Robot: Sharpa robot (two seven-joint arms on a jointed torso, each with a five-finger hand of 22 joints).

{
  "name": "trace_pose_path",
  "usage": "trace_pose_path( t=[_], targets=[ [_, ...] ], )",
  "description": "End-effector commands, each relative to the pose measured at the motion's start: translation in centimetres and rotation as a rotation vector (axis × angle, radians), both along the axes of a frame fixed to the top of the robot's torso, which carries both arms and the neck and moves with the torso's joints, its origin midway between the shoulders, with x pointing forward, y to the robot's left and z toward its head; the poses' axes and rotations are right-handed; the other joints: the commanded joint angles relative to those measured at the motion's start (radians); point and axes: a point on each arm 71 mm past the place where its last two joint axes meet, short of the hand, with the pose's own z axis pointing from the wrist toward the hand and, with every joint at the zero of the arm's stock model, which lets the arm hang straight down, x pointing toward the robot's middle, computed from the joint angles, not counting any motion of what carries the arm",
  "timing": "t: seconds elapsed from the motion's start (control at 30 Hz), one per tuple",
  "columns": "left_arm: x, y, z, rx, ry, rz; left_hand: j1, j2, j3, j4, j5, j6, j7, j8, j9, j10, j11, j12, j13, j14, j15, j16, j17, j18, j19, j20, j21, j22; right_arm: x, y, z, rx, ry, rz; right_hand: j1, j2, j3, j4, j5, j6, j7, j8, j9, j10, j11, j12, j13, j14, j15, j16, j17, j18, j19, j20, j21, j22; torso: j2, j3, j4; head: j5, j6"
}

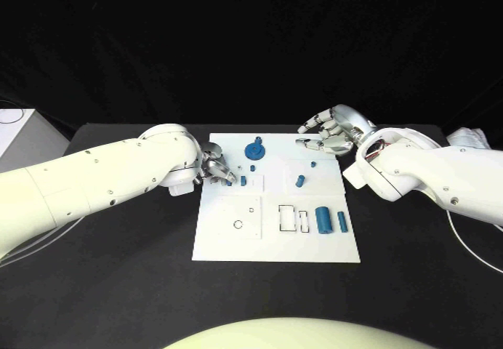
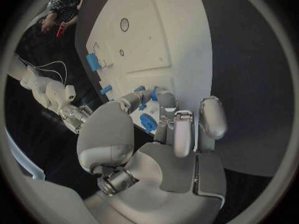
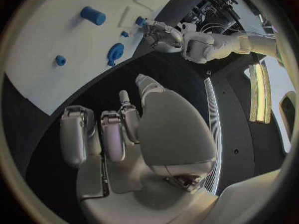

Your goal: Assemble the parts on the task board

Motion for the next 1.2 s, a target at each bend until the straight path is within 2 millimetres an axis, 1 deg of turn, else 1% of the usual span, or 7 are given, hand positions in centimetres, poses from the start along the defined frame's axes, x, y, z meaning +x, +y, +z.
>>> trace_pose_path(
  t=[0.03, 0.57, 0.63, 0.7, 0.83, 1.07, 1.2],
  targets=[
    [-0.3, -0.1, -0.5, 0.012, 0.014, -0.017, 0.006, -0.014, -0.043, 0.024, -0.005, 0.009, -0.003, 0.0, -0.004, -0.005, 0.002, -0.003, 0.001, 0.104, -0.007, 0.003, 0.263, -0.014, 0.007, 0.0, -0.006, -0.001, 0.0, 0.1, 0.0, -0.002, 0.0, 0.011, -0.005, -0.001, 0.005, -0.001, 0.004, 0.002, 0.001, 0.002, -0.001, -0.008, -0.001, -0.003, 0.077, 0.091, 0.001, -0.006, 0.206, 0.007, 0.033, 0.002, -0.002, 0.168, 0.0, -0.0007, -0.0005, 0.001, 0.002],
    [-0.2, 0.5, -0.2, -0.01, -0.026, 0.015, 0.041, -0.03, -0.176, 0.147, -0.044, 0.01, 0.0, -0.001, -0.017, -0.008, 0.003, -0.003, -0.004, 0.104, -0.006, 0.003, 0.263, -0.014, 0.01, 0.001, -0.01, -0.002, 0.0, 0.0, 0.0, 0.0, -0.001, 0.009, -0.009, -0.002, 0.006, 0.001, 0.004, 0.001, 0.001, 0.002, -0.002, -0.009, -0.001, -0.004, 0.076, 0.091, 0.001, -0.007, 0.205, 0.008, 0.031, 0.002, -0.006, 0.166, 0.001, -0.0007, -0.0009, -0.002, 0.003],
    [-0.2, 0.6, 0.0, -0.021, -0.032, 0.02, 0.056, -0.036, -0.204, 0.181, -0.092, 0.01, 0.001, 0.0, -0.019, -0.01, 0.004, -0.004, -0.006, 0.104, -0.005, 0.003, 0.263, -0.014, 0.01, 0.001, -0.011, -0.002, 0.0, 0.0, -0.1, 0.0, -0.001, 0.008, -0.009, -0.002, 0.006, 0.001, 0.004, 0.001, 0.001, 0.002, -0.002, -0.009, -0.001, -0.004, 0.076, 0.091, 0.001, -0.007, 0.205, 0.008, 0.031, 0.002, -0.006, 0.166, 0.001, -0.0011, -0.0013, -0.002, 0.005],
    [-0.3, 0.7, 0.2, -0.041, -0.033, 0.032, 0.063, -0.034, -0.259, 0.229, -0.216, 0.009, 0.002, 0.003, -0.023, -0.01, 0.006, -0.002, -0.006, 0.104, -0.003, 0.003, 0.263, -0.014, 0.01, 0.003, -0.013, -0.003, 0.0, 0.0, -0.1, 0.0, -0.001, 0.008, -0.009, -0.002, 0.006, 0.001, 0.004, 0.001, 0.001, 0.002, -0.002, -0.009, -0.001, -0.004, 0.076, 0.091, 0.001, -0.007, 0.205, 0.008, 0.031, 0.002, -0.006, 0.166, 0.0, -0.0016, -0.0011, -0.003, 0.005],
    [-0.3, 0.9, 0.5, -0.069, -0.039, 0.05, 0.038, 0.009, -0.369, 0.232, -0.322, 0.003, 0.003, 0.009, -0.025, -0.018, 0.007, -0.005, -0.019, 0.104, -0.002, 0.003, 0.263, -0.013, 0.009, 0.005, -0.015, -0.004, 0.0, 0.0, -0.1, 0.0, 0.0, 0.008, -0.01, -0.003, 0.006, 0.001, 0.004, 0.001, 0.001, 0.002, -0.002, -0.009, -0.001, -0.004, 0.075, 0.091, 0.001, -0.007, 0.205, 0.008, 0.031, 0.002, -0.007, 0.166, 0.0, -0.0007, -0.0003, -0.005, 0.008],
    [-0.3, 1.2, 1.4, -0.124, -0.058, 0.074, 0.054, 0.036, -0.395, 0.231, -0.32, -0.002, 0.004, 0.011, -0.026, -0.025, 0.008, -0.01, -0.03, 0.104, -0.002, 0.003, 0.262, -0.011, 0.004, 0.005, -0.018, -0.01, 0.0, 0.0, -0.2, 0.0, 0.002, 0.007, -0.01, -0.003, 0.006, 0.001, 0.004, 0.001, 0.001, 0.002, -0.002, -0.009, -0.001, -0.004, 0.075, 0.091, 0.001, -0.007, 0.205, 0.008, 0.031, 0.002, -0.007, 0.166, 0.0, 0.0, -0.0007, -0.007, 0.01],
    [-0.4, 1.1, 2.1, -0.218, -0.066, 0.067, 0.097, 0.066, -0.394, 0.23, -0.3, -0.047, 0.021, 0.001, -0.03, -0.089, 0.023, -0.05, -0.094, 0.075, 0.01, -0.042, 0.189, 0.003, -0.055, 0.013, -0.057, -0.08, 0.0, -0.1, -0.2, 0.0, 0.003, 0.007, -0.01, -0.003, 0.006, 0.001, 0.004, 0.001, 0.001, 0.002, -0.002, -0.009, -0.001, -0.004, 0.075, 0.091, 0.001, -0.007, 0.205, 0.008, 0.031, 0.002, -0.007, 0.166, 0.0, 0.0001, -0.0003, -0.008, 0.012]
  ],
)
